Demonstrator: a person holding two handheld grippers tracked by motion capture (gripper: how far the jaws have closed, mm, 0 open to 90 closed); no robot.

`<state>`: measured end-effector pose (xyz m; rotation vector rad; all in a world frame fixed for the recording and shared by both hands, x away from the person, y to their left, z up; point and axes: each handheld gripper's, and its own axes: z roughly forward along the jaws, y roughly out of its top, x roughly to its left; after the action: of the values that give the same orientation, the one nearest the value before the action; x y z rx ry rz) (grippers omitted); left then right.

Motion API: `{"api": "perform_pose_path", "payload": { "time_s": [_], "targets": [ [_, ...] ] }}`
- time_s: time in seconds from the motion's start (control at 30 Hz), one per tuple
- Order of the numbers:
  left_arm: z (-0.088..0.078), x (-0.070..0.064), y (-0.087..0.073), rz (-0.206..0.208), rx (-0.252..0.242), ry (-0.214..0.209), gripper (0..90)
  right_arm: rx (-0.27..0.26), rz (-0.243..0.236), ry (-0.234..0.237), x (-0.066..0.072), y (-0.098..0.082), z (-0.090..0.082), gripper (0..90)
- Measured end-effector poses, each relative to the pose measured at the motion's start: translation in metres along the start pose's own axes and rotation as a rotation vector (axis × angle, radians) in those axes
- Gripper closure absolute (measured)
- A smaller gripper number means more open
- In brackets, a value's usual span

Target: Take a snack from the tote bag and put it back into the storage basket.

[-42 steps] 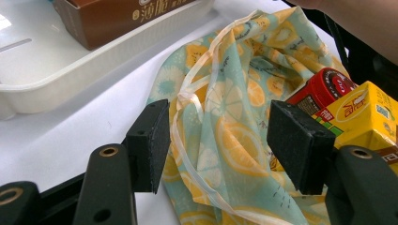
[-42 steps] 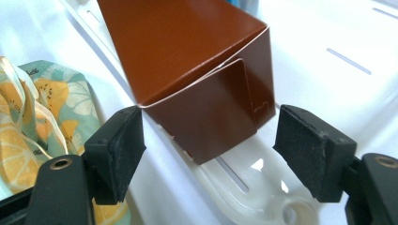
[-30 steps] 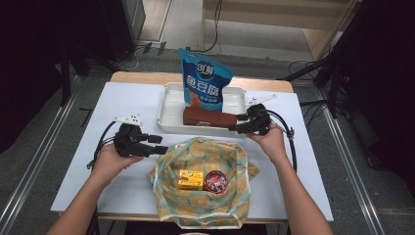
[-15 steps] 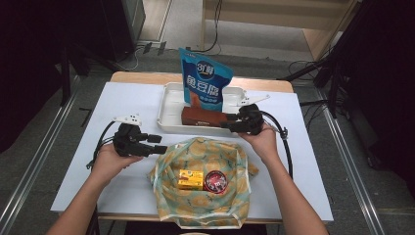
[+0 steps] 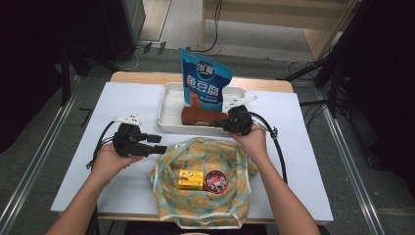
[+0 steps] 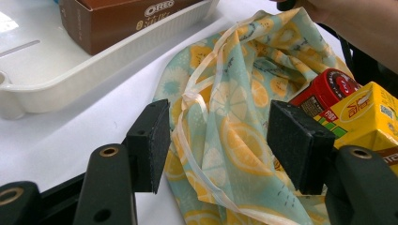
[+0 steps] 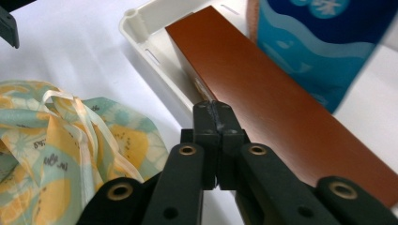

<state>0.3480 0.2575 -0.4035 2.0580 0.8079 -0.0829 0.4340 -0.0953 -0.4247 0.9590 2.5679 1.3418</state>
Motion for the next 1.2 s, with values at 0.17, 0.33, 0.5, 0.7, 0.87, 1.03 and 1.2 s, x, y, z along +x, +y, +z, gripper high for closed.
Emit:
{"api": "perform_pose_path", "payload": {
  "time_s": [0.17, 0.33, 0.5, 0.7, 0.87, 1.03, 1.2],
  "targets": [
    [-0.001, 0.0, 0.0, 0.001, -0.001, -0.001, 40.3, 0.025, -0.001, 0.018, 0.003, 0.001, 0.013, 90.0],
    [0.0, 0.0, 0.0, 0.001, 0.001, -0.002, 40.3, 0.054, -0.005, 0.009, 0.003, 0.001, 0.024, 90.0],
    [0.0, 0.0, 0.0, 0.001, 0.0, -0.003, 40.3, 0.061, -0.008, -0.012, 0.001, 0.006, 0.031, 90.0],
    [0.0, 0.0, 0.0, 0.001, 0.0, -0.004, 40.3, 0.062, -0.02, -0.022, 0.001, 0.011, 0.036, 90.0],
    [0.0, 0.0, 0.0, 0.002, 0.0, -0.005, 40.3, 0.048, -0.005, -0.024, -0.002, 0.011, 0.039, 90.0],
    [0.001, 0.0, 0.0, 0.005, 0.004, -0.005, 40.3, 0.05, -0.006, -0.047, -0.003, 0.01, 0.041, 90.0],
    [0.0, 0.0, 0.0, 0.002, 0.003, -0.008, 40.3, 0.061, 0.005, -0.064, -0.008, 0.008, 0.045, 90.0]
  ]
}}
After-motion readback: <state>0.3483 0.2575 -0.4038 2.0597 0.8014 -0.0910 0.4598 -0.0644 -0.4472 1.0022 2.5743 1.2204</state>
